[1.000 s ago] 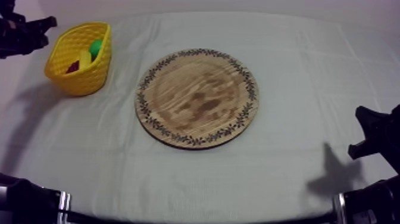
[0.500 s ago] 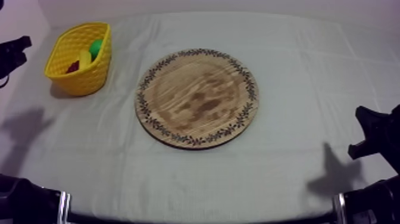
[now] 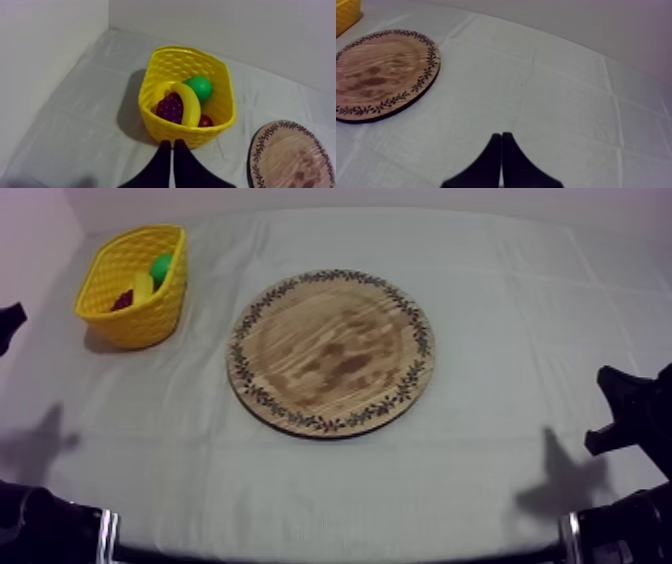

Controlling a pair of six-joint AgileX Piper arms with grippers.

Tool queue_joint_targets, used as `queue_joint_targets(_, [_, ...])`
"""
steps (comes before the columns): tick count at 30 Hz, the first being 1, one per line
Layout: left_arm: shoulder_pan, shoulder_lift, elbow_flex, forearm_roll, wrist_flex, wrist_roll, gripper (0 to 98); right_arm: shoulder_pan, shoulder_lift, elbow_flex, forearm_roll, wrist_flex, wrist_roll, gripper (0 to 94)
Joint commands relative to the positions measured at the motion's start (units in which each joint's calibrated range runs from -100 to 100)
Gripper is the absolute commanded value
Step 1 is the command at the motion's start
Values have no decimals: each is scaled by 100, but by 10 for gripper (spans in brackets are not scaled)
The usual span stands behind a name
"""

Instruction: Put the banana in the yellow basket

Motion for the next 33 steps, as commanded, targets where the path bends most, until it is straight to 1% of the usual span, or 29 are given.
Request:
queue_joint_targets(1, [-7,-544,405,4,-42,-19,0,-1,0,-5,-1,2,1,3])
queue_joint_targets(6, [-12,-1108,814,93,33,-109,0,-1,0,-5,-1,2,1,3])
queue_joint_targets(9, [-15,-1390,1005,184,133,-229,0,-1,0,-5,-1,2,1,3])
queue_joint_targets(15, [-111,-1784,1326,410,264,-562,0,-1,0,-5,-1,2,1,3])
queue_joint_targets(23, [-458,-2459,1474,808,272,-992,0,-4,0,-5,1,2,2,3])
queue_joint_targets(26, [-479,-2629,1539,832,209,-992,0,-11,0,-5,0,2,0,3])
queue_joint_targets(29, [-485,-2687,1735,807,97,-992,0,-20,0,-5,-1,2,0,3])
queue_joint_targets(31, [-487,-2703,2016,715,77,-952,0,-22,0,-5,-1,2,0,3])
queue_joint_targets(33, [-488,-2710,2230,594,-15,-792,0,-21,0,-5,1,2,-2,3])
